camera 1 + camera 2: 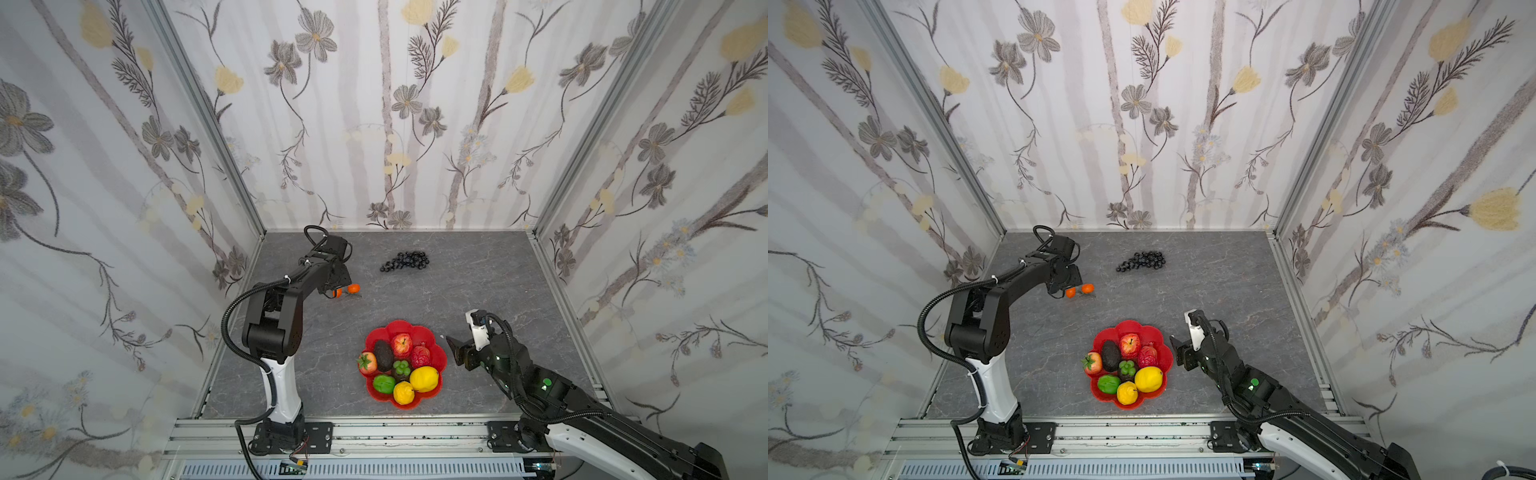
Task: Arrange fruit in a fruit bowl
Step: Pick up the fruits from the top-left of the table.
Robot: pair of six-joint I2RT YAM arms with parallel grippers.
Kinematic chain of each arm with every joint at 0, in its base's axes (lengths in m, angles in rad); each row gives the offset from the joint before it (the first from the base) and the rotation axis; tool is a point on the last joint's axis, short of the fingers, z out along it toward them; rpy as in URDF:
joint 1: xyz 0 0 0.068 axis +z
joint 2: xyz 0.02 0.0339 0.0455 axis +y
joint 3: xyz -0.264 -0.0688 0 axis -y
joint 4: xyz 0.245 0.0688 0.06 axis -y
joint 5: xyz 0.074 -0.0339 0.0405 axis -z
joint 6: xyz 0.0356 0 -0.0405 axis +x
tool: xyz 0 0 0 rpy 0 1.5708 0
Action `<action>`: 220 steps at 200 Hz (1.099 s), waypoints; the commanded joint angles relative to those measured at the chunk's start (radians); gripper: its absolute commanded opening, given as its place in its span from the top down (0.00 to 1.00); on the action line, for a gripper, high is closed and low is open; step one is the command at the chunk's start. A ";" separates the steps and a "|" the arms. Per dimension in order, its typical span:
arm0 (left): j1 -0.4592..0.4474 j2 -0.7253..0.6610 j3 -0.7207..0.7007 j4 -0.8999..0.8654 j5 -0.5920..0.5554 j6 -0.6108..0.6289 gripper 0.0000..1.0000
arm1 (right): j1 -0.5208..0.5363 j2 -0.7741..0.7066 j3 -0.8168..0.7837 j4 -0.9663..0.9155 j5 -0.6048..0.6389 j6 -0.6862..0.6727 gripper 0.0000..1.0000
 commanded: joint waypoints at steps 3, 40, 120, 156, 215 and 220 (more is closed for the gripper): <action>0.002 0.026 0.010 -0.030 -0.009 -0.006 0.35 | 0.000 0.019 -0.003 0.088 -0.020 -0.008 0.20; 0.004 0.049 0.010 -0.035 -0.015 -0.002 0.41 | -0.002 0.036 -0.002 0.102 -0.031 -0.008 0.20; 0.005 0.066 0.035 -0.032 -0.001 -0.007 0.50 | -0.002 0.060 0.002 0.115 -0.038 -0.009 0.19; 0.005 0.072 0.030 -0.027 0.013 -0.009 0.53 | -0.002 0.065 0.002 0.116 -0.041 -0.008 0.19; 0.005 0.076 0.029 -0.024 0.031 -0.014 0.57 | -0.002 0.059 0.003 0.113 -0.041 -0.009 0.18; 0.005 0.076 0.029 -0.023 0.034 -0.014 0.58 | -0.002 0.059 0.003 0.113 -0.042 -0.009 0.18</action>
